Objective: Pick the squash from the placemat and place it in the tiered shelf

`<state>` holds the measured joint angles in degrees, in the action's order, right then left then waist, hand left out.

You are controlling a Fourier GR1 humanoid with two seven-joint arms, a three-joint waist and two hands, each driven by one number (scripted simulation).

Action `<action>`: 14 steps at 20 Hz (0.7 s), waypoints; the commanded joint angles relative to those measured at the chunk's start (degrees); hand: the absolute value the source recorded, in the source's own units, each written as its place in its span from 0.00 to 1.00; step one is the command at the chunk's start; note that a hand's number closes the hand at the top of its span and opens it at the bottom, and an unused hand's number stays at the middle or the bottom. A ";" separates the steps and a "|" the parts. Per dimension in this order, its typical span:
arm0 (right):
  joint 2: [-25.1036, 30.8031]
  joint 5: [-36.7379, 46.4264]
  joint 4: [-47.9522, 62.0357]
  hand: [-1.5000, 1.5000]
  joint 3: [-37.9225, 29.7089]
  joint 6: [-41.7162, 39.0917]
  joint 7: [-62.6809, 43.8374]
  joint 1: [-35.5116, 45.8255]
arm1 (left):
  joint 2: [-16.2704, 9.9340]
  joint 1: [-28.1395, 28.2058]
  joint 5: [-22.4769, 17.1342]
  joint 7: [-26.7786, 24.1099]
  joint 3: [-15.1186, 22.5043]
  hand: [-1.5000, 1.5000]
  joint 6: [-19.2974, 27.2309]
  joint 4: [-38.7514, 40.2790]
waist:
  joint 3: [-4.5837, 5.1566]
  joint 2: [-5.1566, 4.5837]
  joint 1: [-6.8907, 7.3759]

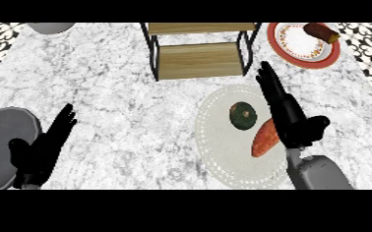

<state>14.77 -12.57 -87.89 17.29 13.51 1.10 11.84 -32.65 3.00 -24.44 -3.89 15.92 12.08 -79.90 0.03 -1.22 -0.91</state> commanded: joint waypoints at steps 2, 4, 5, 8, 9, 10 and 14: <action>5.70 2.97 -2.51 1.00 -6.36 2.45 1.26 -2.18 | -0.35 -1.79 -1.29 5.30 -2.05 0.50 -0.45 1.30 | -0.04 1.28 0.18; 11.54 3.38 -4.98 1.00 -12.70 3.36 5.05 -4.62 | 1.85 -0.18 -2.64 4.73 -2.30 0.50 0.83 2.62 | -0.02 1.46 -1.53; 12.89 4.97 -5.08 1.00 -14.52 5.15 5.92 -4.78 | 2.95 -1.54 -2.91 7.77 -2.02 0.50 2.74 2.93 | -0.04 1.43 -2.24; 19.64 14.26 7.77 1.00 -16.34 11.89 -2.18 -11.89 | 4.65 0.28 -4.90 8.11 -1.39 0.50 1.64 2.38 | 0.23 0.57 -2.58; 16.75 10.31 6.71 1.00 -17.57 12.11 -5.24 -11.11 | 5.44 -1.75 -4.19 10.42 -0.36 0.50 3.08 0.38 | -0.01 1.11 -1.04; 14.38 6.65 7.44 1.00 -19.79 11.01 -0.66 -12.88 | 5.37 -3.78 -5.24 12.01 -1.16 0.50 1.70 2.29 | -0.08 1.08 -0.83; 15.51 3.24 -0.33 0.00 -22.34 2.61 6.44 -19.96 | 7.15 -7.02 -3.11 15.90 -2.04 0.50 1.44 4.29 | -0.03 1.29 0.20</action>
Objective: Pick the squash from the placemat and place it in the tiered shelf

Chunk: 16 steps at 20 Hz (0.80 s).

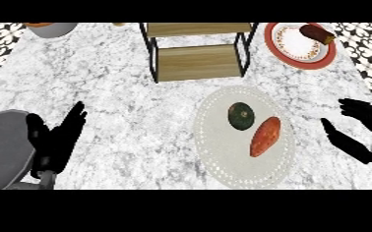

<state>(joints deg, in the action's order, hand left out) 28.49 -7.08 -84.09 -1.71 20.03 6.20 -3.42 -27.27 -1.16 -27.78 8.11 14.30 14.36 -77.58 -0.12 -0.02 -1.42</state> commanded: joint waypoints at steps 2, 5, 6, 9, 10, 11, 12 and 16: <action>3.49 -2.13 -2.05 0.00 -2.23 -9.06 5.81 -5.26 | 5.12 -6.14 2.32 0.99 0.83 0.50 0.06 6.87 | 0.14 -0.03 0.35; 6.23 -2.74 -8.57 0.00 -0.58 -14.09 2.59 -9.15 | 1.85 -0.79 0.07 1.02 -1.50 0.50 -3.10 3.33 | 0.17 0.15 0.77; 4.55 -1.15 -13.95 0.00 2.59 -12.47 -0.80 -11.41 | 1.66 -3.50 0.37 2.86 -1.99 0.50 -2.38 3.78 | 0.20 0.17 0.45; 7.52 -0.02 -21.13 0.00 3.42 -13.41 -9.15 -9.93 | 1.30 0.71 1.40 0.66 -1.70 0.50 -3.70 1.93 | 0.21 0.19 1.11; 10.17 -1.80 -22.89 0.00 2.44 -15.37 -14.53 -8.22 | 2.64 -2.97 1.60 0.94 -2.30 0.50 -3.06 5.43 | 0.25 0.07 0.81; 11.01 -1.10 -24.97 0.00 2.61 -15.06 -17.74 -6.49 | 4.71 -2.30 2.80 1.12 -0.70 0.50 -0.87 3.35 | 0.23 0.10 1.08; 10.22 1.43 -24.44 0.00 5.46 -14.67 -19.43 -5.48 | 3.64 -3.64 2.60 0.08 -2.01 0.50 -3.20 6.73 | 0.24 -0.03 1.18; 12.22 6.26 -31.53 0.00 9.88 -12.11 -38.55 -0.37 | 5.17 -2.92 3.87 2.83 -0.04 0.50 -0.26 1.59 | 0.27 -0.01 1.90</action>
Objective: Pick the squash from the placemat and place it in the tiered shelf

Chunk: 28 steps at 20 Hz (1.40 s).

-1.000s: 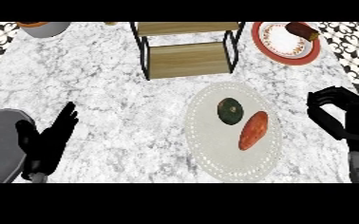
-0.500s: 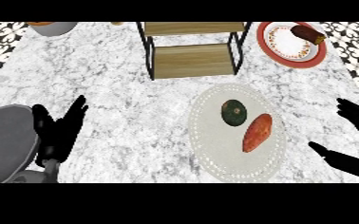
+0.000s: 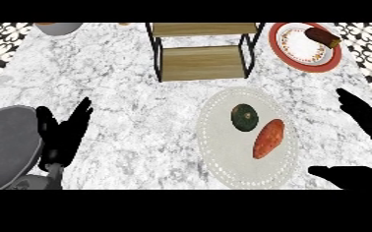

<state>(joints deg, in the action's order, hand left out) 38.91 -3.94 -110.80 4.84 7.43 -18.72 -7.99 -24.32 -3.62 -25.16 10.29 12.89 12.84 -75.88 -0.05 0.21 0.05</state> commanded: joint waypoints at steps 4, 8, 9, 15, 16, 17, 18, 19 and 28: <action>-0.77 10.36 -4.71 0.00 7.36 3.40 -28.08 14.15 | 1.14 -1.78 0.60 1.46 -0.40 0.50 -1.55 1.49 | 0.17 -0.33 0.78; -4.50 18.52 -1.08 0.00 12.10 4.33 -38.90 22.45 | 2.60 -0.90 1.59 -1.92 -1.08 0.50 -2.48 5.23 | 0.19 -0.39 0.80; -6.72 23.10 1.95 0.00 16.51 5.13 -38.37 22.72 | 0.86 -4.31 -0.09 3.64 -2.41 0.50 -1.97 1.66 | 0.14 -0.38 1.05; -12.71 24.05 5.87 0.00 18.36 -1.05 -46.67 27.90 | 4.65 -2.02 4.53 0.96 -0.68 0.50 -0.07 3.58 | 0.09 -0.24 0.16; -11.56 20.78 10.60 0.00 14.61 -3.50 -42.20 29.33 | 1.71 0.70 1.45 0.01 -3.47 0.50 -4.84 1.74 | 0.07 -0.27 0.51; -13.46 24.24 11.37 0.00 17.66 -2.18 -43.25 28.66 | 2.58 1.38 2.22 0.88 -2.55 0.50 -3.55 -0.06 | 0.07 -0.23 0.54; -16.53 27.63 15.36 0.00 20.52 -0.65 -42.73 31.02 | 2.62 -0.01 3.33 1.02 -2.48 0.50 -2.84 0.94 | 0.07 -0.31 0.73; -15.80 27.18 10.77 0.00 19.75 -3.63 -47.40 31.91 | 3.17 -3.59 3.06 3.70 -3.34 0.50 -2.53 3.01 | 0.08 -0.23 0.14; -22.20 36.04 15.82 0.00 21.01 -3.31 -48.55 28.16 | 4.32 2.37 6.05 5.04 -3.08 0.50 -1.05 -4.49 | 0.05 -0.14 0.24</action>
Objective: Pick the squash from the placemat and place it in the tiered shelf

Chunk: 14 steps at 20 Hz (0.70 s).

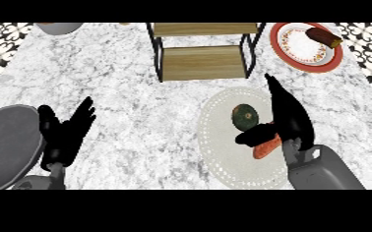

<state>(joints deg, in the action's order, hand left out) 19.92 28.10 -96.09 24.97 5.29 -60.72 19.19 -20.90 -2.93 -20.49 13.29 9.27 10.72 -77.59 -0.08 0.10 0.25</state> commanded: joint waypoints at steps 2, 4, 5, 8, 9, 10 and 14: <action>-2.53 5.35 2.70 0.00 -0.78 -0.71 -2.76 -0.87 | 1.07 -0.48 1.42 2.77 -0.55 0.50 0.29 -1.26 | 0.08 -0.07 -0.11; -4.08 5.59 1.10 0.00 -1.39 -3.45 -6.36 0.74 | 1.13 -2.37 0.99 -0.06 -2.47 0.50 -2.82 5.04 | 0.11 -0.11 -0.32; -5.13 7.59 -0.07 0.00 -0.17 -2.76 -7.17 0.01 | 3.21 0.60 0.77 -3.31 -1.92 0.50 -3.28 5.09 | 0.12 -0.08 -0.26; -6.73 8.77 -0.09 0.00 -1.78 -3.57 -4.02 -3.21 | 1.89 0.21 2.56 -0.47 -3.51 0.50 -2.96 2.39 | 0.09 -0.05 -0.25; -5.75 7.81 8.74 0.00 -3.54 0.97 4.47 -4.27 | 2.06 1.62 2.10 2.54 -1.45 0.50 -2.25 -2.20 | 0.06 -0.11 0.04; -8.32 9.31 8.02 0.00 -3.84 -2.09 -0.04 -0.51 | 1.42 -0.58 2.07 4.15 -3.73 0.50 -2.27 -1.16 | 0.08 -0.09 -0.03; -10.74 13.78 9.35 0.00 -3.90 -1.79 -1.62 -0.91 | 1.02 -0.57 2.17 2.45 -5.58 0.50 -5.31 0.75 | 0.09 -0.09 -0.05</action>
<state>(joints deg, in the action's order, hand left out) 11.69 39.11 -89.75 22.50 3.69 -59.30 16.86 -18.90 -3.57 -18.22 14.68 5.55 7.42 -76.74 -0.08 0.07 0.12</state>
